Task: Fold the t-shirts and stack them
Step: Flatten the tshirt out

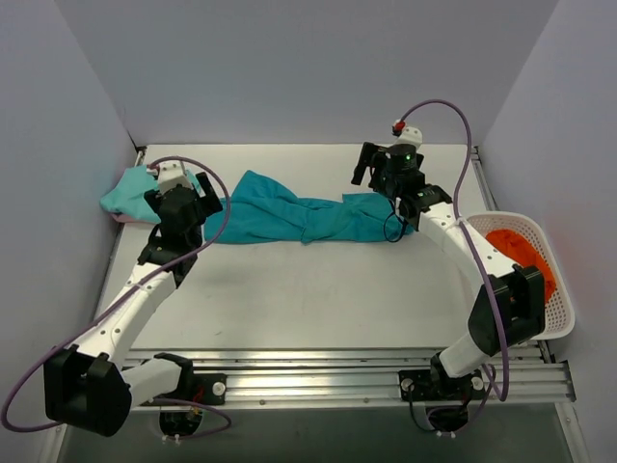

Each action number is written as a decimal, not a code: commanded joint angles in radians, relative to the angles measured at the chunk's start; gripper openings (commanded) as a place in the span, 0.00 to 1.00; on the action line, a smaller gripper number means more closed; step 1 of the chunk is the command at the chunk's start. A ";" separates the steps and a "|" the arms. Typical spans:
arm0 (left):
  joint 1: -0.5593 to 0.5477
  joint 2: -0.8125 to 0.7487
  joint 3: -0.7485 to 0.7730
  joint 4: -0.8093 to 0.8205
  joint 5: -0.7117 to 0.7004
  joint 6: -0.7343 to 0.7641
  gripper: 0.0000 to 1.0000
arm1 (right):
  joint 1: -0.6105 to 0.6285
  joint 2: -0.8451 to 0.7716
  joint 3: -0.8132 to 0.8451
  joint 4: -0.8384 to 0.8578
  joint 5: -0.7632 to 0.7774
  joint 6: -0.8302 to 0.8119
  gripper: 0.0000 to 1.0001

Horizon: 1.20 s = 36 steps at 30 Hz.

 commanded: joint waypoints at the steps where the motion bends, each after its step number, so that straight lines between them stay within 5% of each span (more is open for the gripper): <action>1: 0.047 0.074 0.117 -0.126 -0.024 -0.016 0.94 | 0.004 -0.042 0.059 -0.038 0.019 -0.014 1.00; 6: 0.288 0.398 0.302 -0.203 0.381 -0.113 1.00 | 0.005 -0.033 0.024 -0.004 -0.042 -0.013 0.98; 7: 0.323 0.457 0.380 -0.229 0.438 -0.128 0.94 | 0.007 -0.038 0.012 0.019 -0.050 -0.008 0.98; 12: 0.328 0.706 0.517 -0.235 0.507 -0.159 0.94 | 0.013 -0.051 -0.070 0.059 -0.047 0.013 0.97; 17: 0.307 0.789 0.535 -0.163 0.633 -0.159 0.93 | 0.013 -0.027 -0.094 0.063 -0.020 0.023 0.96; 36: 0.266 0.953 0.695 -0.224 0.544 -0.211 0.93 | 0.013 0.034 -0.076 0.051 0.010 0.033 0.95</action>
